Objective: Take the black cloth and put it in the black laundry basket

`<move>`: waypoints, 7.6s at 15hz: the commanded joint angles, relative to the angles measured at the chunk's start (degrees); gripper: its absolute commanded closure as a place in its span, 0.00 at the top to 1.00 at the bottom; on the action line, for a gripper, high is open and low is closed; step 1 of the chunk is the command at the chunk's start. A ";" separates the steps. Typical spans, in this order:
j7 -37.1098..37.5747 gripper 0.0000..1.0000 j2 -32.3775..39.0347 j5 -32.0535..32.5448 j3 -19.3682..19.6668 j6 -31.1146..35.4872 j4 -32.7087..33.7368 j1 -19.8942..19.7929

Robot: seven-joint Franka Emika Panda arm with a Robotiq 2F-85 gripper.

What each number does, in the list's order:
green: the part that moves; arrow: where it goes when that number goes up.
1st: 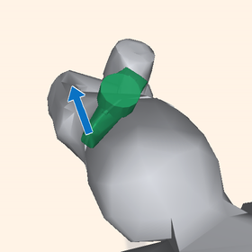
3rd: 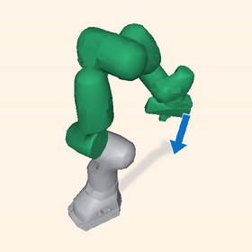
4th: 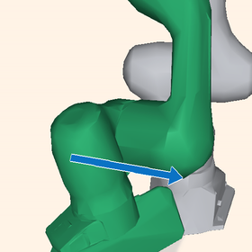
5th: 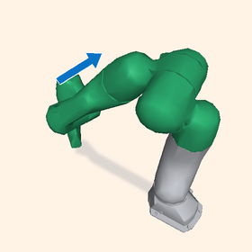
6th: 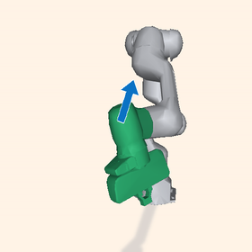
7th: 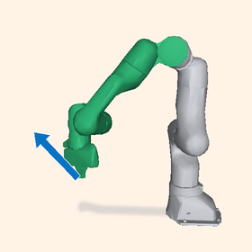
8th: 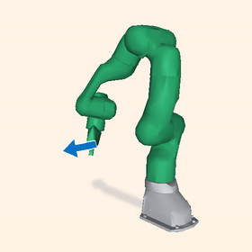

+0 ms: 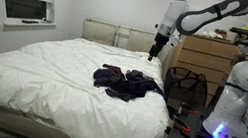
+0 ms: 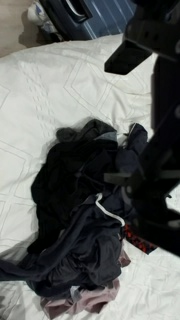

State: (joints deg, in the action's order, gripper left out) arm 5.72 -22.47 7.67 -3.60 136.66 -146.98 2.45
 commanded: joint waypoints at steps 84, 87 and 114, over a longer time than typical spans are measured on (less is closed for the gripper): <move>5.82 0.04 5.97 5.92 6.06 6.54 9.60 -9.43; 10.44 0.04 0.82 8.21 4.42 3.35 10.61 -10.85; 53.49 0.04 -7.23 25.47 5.82 -15.02 26.24 -36.24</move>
State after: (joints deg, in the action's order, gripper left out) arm 54.61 -30.56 30.32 0.80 124.42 -124.47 -32.19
